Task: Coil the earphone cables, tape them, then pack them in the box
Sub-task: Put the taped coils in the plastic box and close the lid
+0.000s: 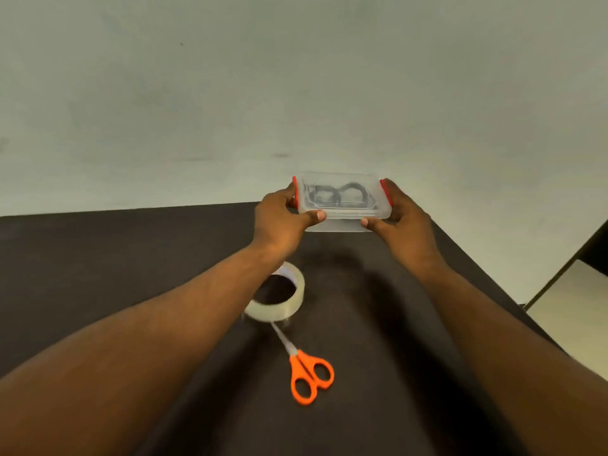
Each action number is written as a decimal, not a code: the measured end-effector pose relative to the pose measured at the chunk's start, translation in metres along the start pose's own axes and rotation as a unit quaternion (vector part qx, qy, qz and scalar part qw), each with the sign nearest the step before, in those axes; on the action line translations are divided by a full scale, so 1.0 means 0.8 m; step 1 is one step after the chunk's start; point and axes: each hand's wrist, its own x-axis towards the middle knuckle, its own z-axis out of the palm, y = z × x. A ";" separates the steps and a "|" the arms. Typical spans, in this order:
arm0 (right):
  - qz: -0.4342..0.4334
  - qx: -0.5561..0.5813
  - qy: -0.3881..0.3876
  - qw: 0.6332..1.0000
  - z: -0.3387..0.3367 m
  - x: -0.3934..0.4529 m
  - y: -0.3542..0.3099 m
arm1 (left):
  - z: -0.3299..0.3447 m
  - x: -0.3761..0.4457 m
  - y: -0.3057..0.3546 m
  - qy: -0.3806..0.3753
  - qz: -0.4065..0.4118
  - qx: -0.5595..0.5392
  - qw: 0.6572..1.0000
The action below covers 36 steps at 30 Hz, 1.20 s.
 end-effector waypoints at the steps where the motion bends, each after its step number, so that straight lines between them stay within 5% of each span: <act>1: 0.012 0.015 0.005 1.000 -0.003 0.021 0.018 | 0.020 0.025 -0.006 -0.011 -0.005 0.017 1.000; 7: 0.054 -0.006 0.034 0.998 -0.020 0.110 0.124 | 0.115 0.125 -0.045 -0.040 -0.055 0.035 0.997; 12: 0.065 0.022 0.058 0.996 -0.020 0.137 0.172 | 0.146 0.157 -0.059 -0.037 -0.008 0.068 0.997; 21: 0.008 -0.124 0.105 0.987 -0.004 0.067 0.110 | 0.081 0.096 -0.002 -0.104 0.021 0.263 0.959; 23: -0.061 -0.083 0.042 0.994 0.010 0.021 0.077 | 0.029 0.042 0.018 -0.124 0.104 0.287 0.944; 26: -0.144 -0.092 -0.172 0.970 0.031 -0.044 0.021 | -0.041 -0.064 0.030 -0.275 0.188 0.246 0.910; 29: -0.179 -0.175 -0.324 0.913 0.056 -0.082 -0.027 | -0.081 -0.156 0.019 -0.410 0.146 0.333 0.836; 36: -0.085 -0.342 -0.347 0.869 0.093 -0.115 -0.094 | -0.134 -0.250 -0.004 -0.354 0.140 0.437 0.815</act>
